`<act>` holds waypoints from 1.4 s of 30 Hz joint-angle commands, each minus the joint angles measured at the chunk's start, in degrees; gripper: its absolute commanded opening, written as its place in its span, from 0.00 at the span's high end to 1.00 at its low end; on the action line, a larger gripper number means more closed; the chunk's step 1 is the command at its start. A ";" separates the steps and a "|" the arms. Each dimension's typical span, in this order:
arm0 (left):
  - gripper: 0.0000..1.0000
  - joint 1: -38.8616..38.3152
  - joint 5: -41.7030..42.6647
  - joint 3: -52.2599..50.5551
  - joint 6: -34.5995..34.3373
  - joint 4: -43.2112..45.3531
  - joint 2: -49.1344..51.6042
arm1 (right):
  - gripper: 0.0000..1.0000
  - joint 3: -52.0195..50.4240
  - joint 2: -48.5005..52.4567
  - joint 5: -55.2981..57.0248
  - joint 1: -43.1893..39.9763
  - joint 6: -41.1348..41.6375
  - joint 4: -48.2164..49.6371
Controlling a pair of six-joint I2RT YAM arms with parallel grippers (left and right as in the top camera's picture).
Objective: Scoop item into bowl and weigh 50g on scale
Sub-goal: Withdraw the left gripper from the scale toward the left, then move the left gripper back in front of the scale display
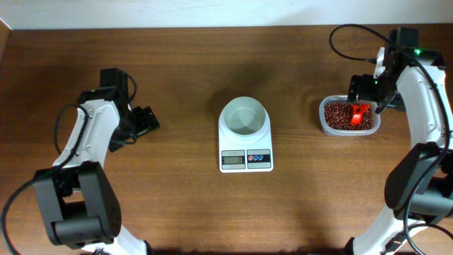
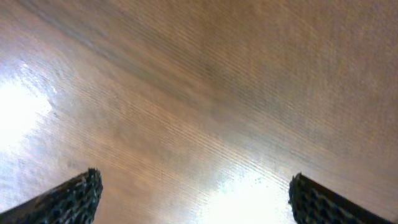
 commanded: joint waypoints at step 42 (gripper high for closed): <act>0.01 -45.46 -0.87 -4.35 6.49 -5.20 -16.04 | 0.01 0.85 0.09 -0.20 -0.28 0.42 1.70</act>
